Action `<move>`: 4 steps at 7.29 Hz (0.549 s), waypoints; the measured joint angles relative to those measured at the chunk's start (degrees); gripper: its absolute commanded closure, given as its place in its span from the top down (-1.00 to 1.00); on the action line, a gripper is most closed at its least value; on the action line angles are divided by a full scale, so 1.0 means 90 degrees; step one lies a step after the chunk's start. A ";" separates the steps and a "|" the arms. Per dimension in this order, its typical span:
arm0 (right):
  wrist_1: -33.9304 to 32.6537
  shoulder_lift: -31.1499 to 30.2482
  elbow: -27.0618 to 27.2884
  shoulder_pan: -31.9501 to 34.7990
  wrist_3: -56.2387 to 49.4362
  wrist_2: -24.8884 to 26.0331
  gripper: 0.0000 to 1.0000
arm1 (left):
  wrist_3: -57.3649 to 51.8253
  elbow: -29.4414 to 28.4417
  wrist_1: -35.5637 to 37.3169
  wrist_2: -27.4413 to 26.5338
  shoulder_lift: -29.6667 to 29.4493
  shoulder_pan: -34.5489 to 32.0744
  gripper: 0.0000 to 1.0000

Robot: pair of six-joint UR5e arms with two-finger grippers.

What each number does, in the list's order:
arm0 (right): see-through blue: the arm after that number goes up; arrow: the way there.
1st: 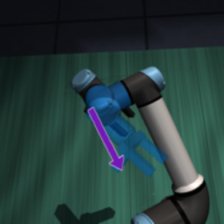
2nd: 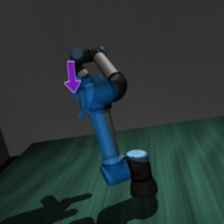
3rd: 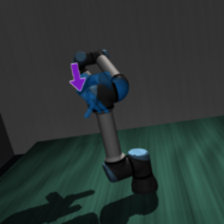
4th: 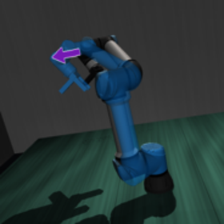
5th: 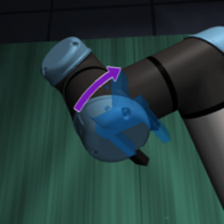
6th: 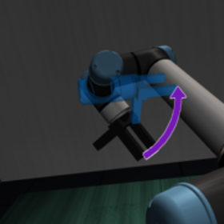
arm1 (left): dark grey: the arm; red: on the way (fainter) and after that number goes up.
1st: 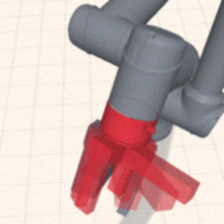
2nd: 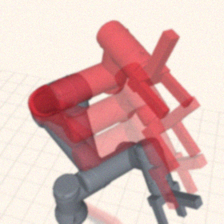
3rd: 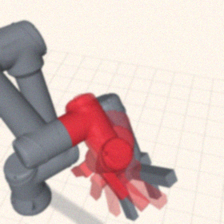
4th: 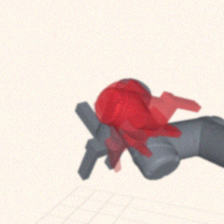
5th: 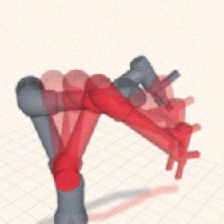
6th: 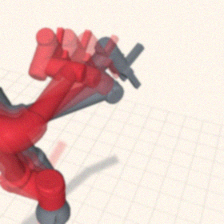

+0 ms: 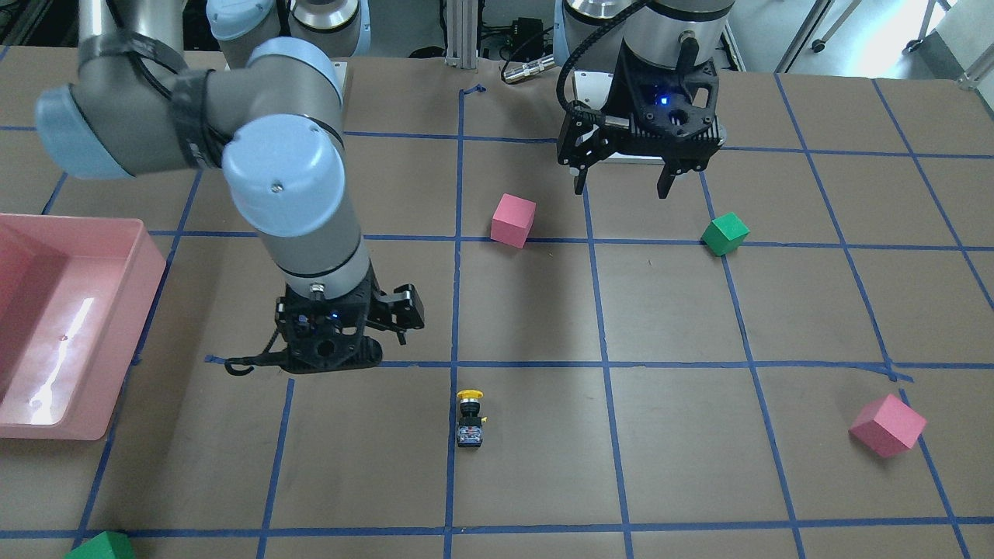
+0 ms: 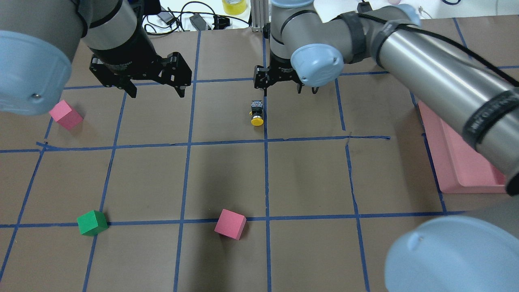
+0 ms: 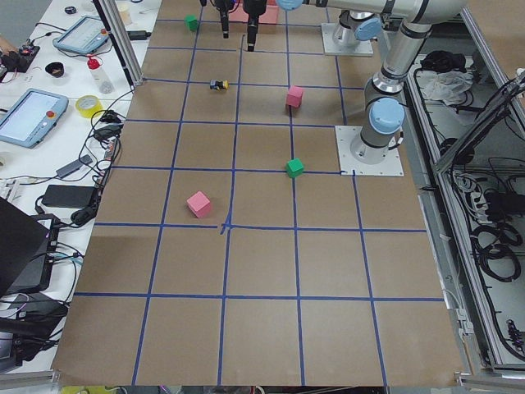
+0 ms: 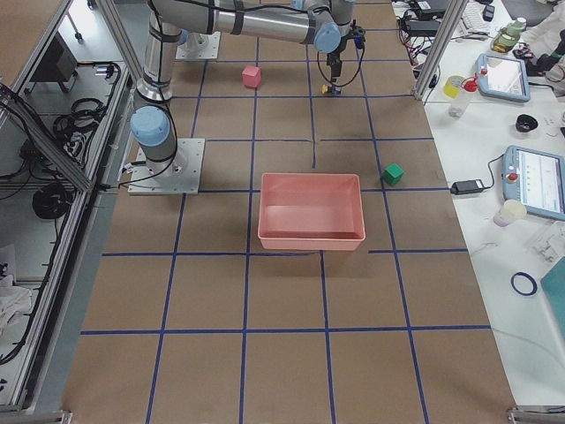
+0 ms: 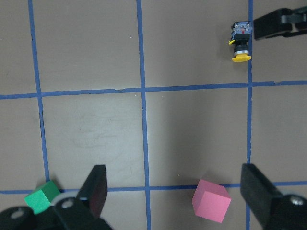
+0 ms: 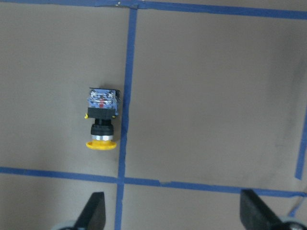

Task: Align button upright
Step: 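Set the switch down on its side and withdraw the right gripper, then move the left gripper over the lying switch while the right arm rises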

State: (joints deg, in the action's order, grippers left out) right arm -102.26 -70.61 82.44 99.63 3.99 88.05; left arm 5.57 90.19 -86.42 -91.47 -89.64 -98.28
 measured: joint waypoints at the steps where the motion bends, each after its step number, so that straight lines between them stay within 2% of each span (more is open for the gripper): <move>1: 0.0527 -0.0430 0.0060 -0.0287 -0.0289 0.0000 1.00 | -0.0016 0.0054 0.0007 0.0002 -0.0100 -0.0032 1.00; 2: 0.0954 -0.0806 0.0082 -0.0458 -0.0490 -0.0018 1.00 | -0.0020 0.0142 0.0136 0.0004 -0.0232 -0.0042 1.00; 3: 0.1258 -0.1096 0.0076 -0.0525 -0.0571 -0.0018 1.00 | 0.0025 0.0396 0.0692 0.0008 -0.0403 -0.0065 1.00; 4: 0.1439 -0.1231 0.0055 -0.0548 -0.0589 -0.0008 1.00 | 0.0109 0.0844 0.1681 0.0009 -0.0537 -0.0141 1.00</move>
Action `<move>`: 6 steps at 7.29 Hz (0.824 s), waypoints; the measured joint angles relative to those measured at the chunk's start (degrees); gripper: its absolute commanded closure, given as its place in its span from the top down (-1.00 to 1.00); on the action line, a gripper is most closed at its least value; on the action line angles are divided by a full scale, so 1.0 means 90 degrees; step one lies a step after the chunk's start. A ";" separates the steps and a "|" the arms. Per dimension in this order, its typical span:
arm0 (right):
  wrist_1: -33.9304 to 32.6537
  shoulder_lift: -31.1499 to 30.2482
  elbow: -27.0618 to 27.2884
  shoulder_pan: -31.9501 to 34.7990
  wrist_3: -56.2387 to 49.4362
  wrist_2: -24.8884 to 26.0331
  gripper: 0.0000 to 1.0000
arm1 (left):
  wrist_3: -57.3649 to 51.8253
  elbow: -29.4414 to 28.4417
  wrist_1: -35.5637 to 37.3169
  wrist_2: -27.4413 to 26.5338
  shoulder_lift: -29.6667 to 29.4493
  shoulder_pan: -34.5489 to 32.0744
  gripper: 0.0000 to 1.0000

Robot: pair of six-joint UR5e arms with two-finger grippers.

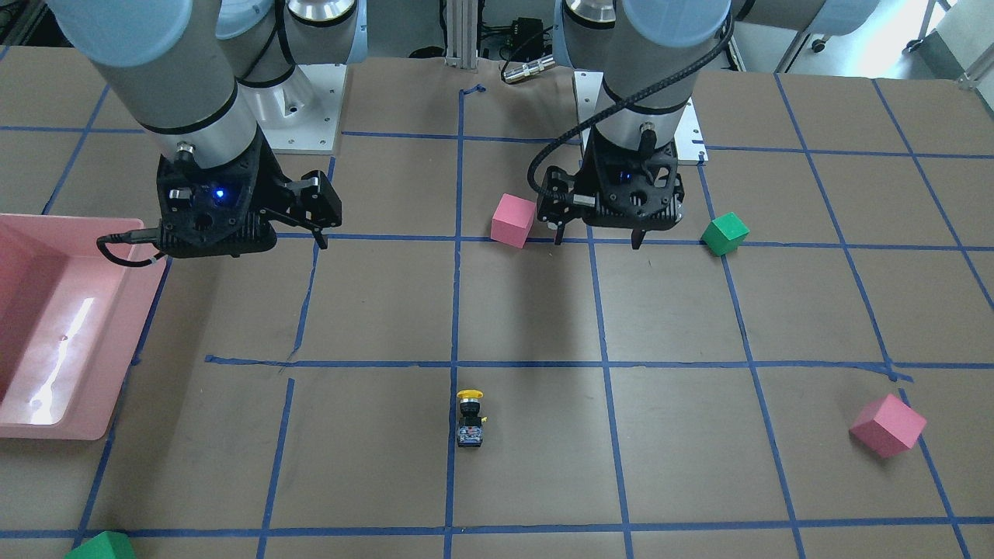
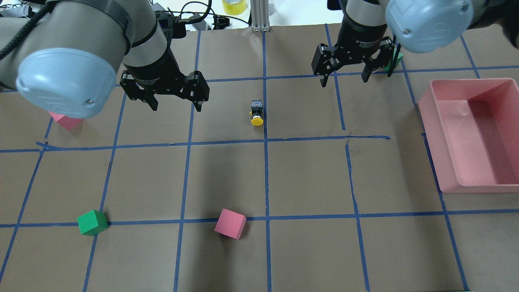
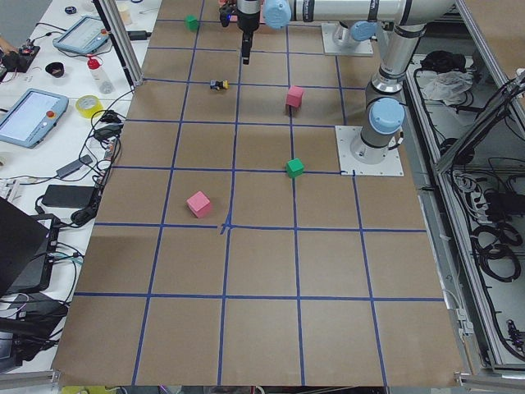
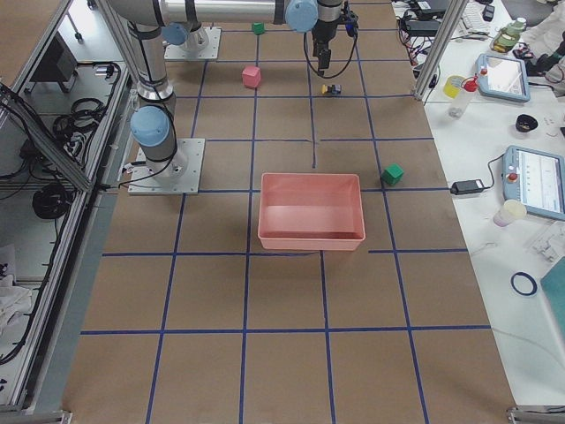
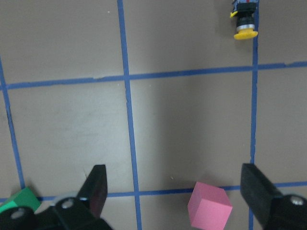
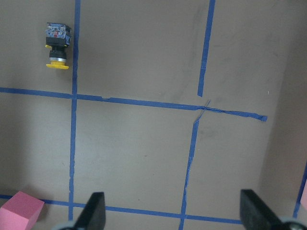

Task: Align button upright
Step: 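Move the left gripper over the lying switch while the right arm rises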

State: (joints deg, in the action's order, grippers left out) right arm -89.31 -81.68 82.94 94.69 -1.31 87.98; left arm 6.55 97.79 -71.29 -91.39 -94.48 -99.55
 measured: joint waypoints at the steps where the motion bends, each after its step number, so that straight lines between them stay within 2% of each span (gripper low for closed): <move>1: 0.0079 -0.0036 0.0009 -0.0025 -0.0008 0.0027 1.00 | 0.0139 0.0580 0.1269 -0.0018 -0.0103 -0.0148 1.00; 4: 0.0219 -0.0059 0.0072 -0.0535 -0.0089 0.0075 1.00 | 0.0474 0.2218 0.5191 -0.0128 -0.0622 -0.0501 1.00; 6: 0.0539 -0.0179 0.0128 -0.0861 -0.0107 0.0095 1.00 | 0.1031 0.2541 0.6692 -0.0623 -0.1281 -0.0982 0.96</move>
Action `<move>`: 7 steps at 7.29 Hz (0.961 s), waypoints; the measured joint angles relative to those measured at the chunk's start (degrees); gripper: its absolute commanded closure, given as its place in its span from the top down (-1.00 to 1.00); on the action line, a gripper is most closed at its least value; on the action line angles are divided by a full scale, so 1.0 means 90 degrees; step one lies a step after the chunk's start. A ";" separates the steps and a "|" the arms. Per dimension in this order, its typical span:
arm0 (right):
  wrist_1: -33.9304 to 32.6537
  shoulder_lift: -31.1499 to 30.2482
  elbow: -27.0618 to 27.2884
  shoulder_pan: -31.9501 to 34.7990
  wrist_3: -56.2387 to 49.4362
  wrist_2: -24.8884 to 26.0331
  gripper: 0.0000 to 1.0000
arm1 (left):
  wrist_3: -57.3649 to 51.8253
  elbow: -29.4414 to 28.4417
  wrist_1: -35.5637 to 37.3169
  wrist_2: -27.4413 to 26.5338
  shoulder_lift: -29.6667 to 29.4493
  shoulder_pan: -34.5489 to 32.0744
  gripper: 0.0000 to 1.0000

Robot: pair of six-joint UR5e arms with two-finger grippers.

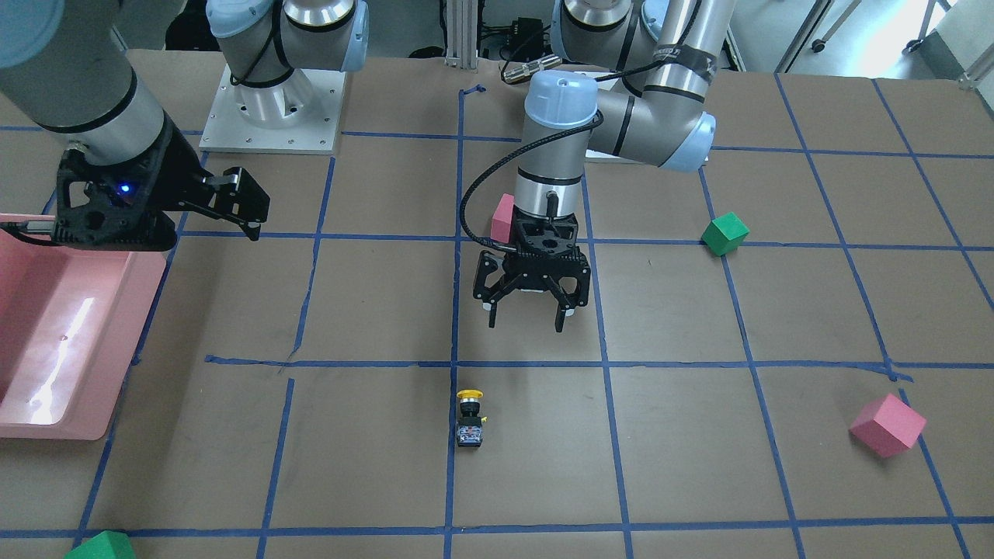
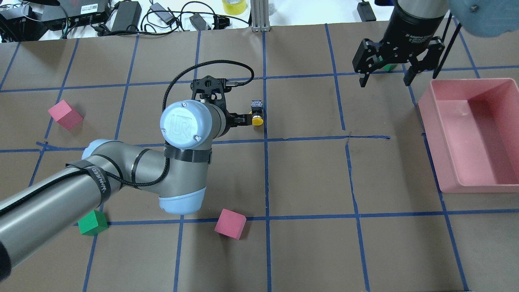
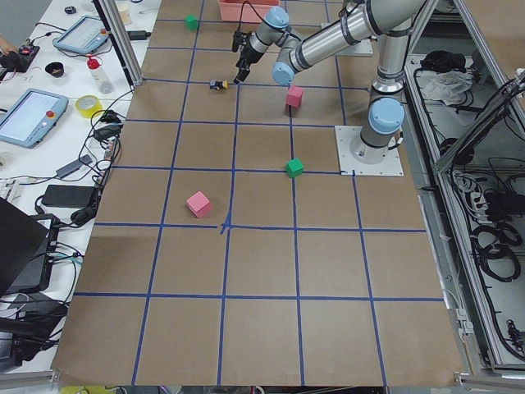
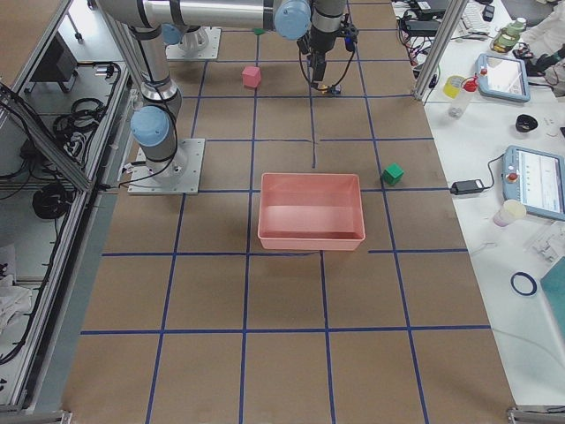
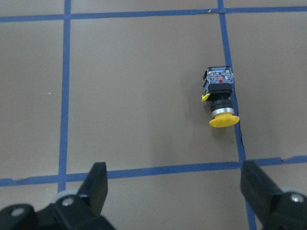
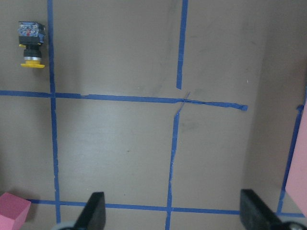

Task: Align button upright
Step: 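Move the left gripper over the lying switch while the right arm rises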

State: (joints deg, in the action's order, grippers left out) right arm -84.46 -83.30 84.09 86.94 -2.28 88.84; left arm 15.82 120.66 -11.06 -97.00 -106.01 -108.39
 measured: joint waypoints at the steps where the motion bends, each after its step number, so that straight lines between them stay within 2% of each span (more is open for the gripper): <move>1: 0.0055 -0.0110 0.0064 -0.0031 0.0003 0.0027 1.00 | 0.0264 0.0023 0.0469 -0.0345 -0.0352 -0.0263 0.95; 3: 0.0002 -0.0393 0.0322 -0.0030 0.0014 0.0323 1.00 | 0.0648 -0.0058 0.1220 -0.0638 -0.1062 -0.0603 0.84; 5: -0.0085 -0.0568 0.0549 -0.0011 0.0020 0.0462 1.00 | 0.0802 -0.0517 0.1444 -0.0872 -0.1744 -0.0846 0.80; 7: -0.0111 -0.0655 0.0680 0.0119 0.0065 0.0453 1.00 | 0.0560 -0.0753 0.1646 -0.0980 -0.2088 -0.0939 0.80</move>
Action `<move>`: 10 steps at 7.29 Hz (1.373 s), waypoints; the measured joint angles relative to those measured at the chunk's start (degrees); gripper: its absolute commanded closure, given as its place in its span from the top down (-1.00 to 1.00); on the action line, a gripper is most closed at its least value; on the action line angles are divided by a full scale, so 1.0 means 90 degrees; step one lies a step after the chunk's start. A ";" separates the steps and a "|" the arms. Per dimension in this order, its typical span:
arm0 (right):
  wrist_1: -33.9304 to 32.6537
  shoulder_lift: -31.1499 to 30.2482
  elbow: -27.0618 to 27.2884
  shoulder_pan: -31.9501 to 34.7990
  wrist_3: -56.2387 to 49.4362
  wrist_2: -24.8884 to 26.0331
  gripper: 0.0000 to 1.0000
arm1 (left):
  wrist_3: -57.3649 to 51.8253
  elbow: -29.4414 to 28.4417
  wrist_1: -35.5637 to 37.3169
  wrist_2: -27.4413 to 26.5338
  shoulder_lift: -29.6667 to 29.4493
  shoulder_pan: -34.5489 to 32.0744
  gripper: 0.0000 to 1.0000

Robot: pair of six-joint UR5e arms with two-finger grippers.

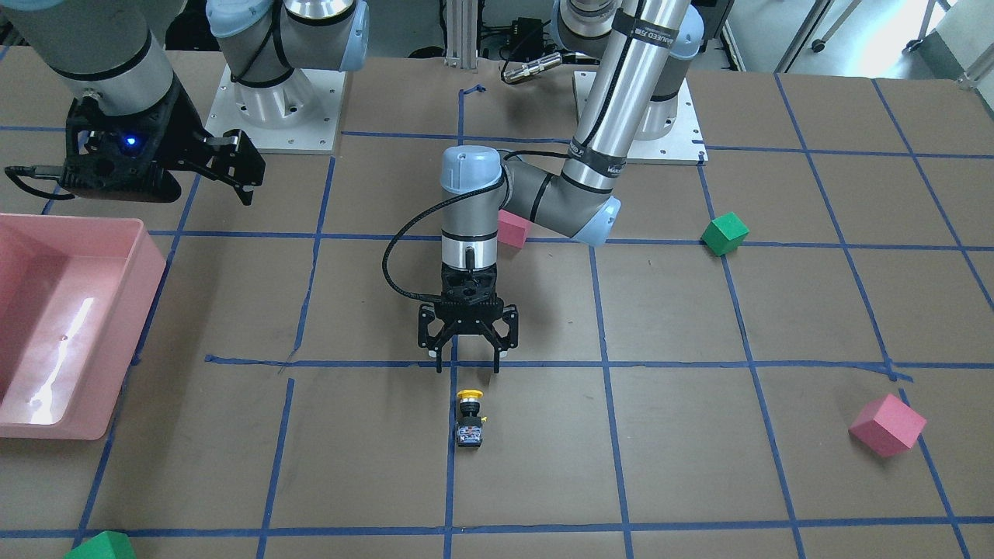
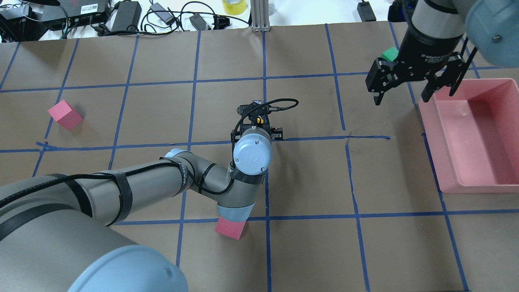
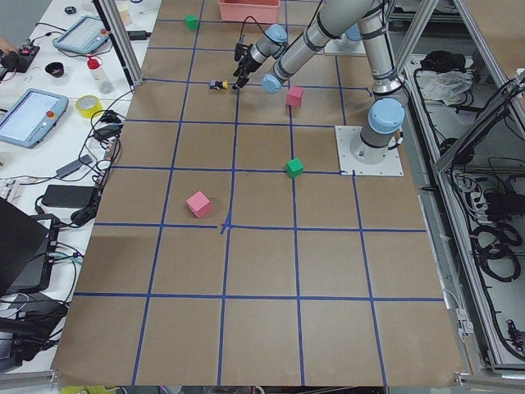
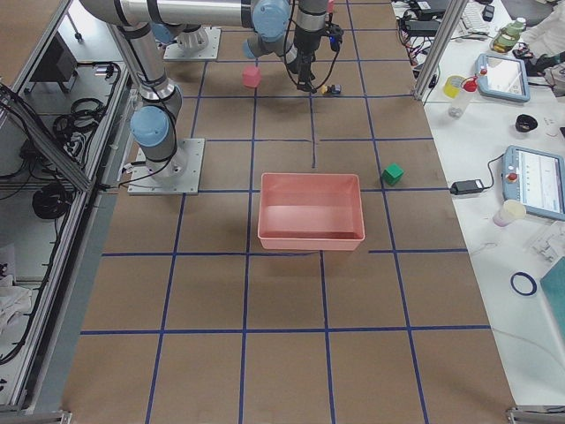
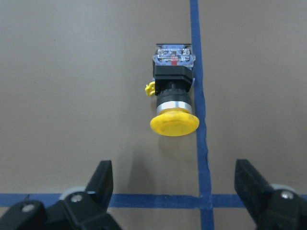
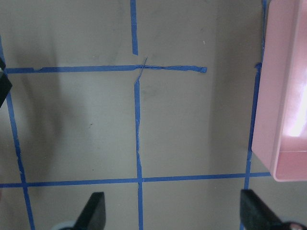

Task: Align button upright
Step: 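Move the left gripper over the lying switch while the right arm rises, then grasp the switch body with the left gripper and lift it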

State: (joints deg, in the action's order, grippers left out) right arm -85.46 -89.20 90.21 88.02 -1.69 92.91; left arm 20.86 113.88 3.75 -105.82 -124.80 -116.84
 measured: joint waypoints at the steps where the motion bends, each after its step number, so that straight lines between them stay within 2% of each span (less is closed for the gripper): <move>1: -0.0004 -0.0019 0.0030 0.0090 -0.0007 -0.0003 1.00 | -0.0214 -0.0089 0.0156 -0.0007 -0.0083 -0.0011 0.73; 6: -0.0007 -0.0031 0.0026 0.0173 -0.0057 -0.0009 1.00 | -0.0343 -0.0203 0.0329 0.0038 -0.0304 0.0121 0.72; 7: -0.0007 -0.0030 0.0022 0.0172 -0.0056 -0.0010 1.00 | -0.0336 -0.0206 0.0369 0.0055 -0.0335 0.0183 0.32; 10: -0.0007 -0.0022 0.0017 0.0172 -0.0064 -0.0013 1.00 | -0.0324 -0.0236 0.0437 0.0059 -0.0420 0.0222 -0.17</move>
State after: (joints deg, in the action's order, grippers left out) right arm -85.52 -89.39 90.36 89.56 -2.27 92.79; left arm 17.95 111.75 7.68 -105.29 -128.59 -114.84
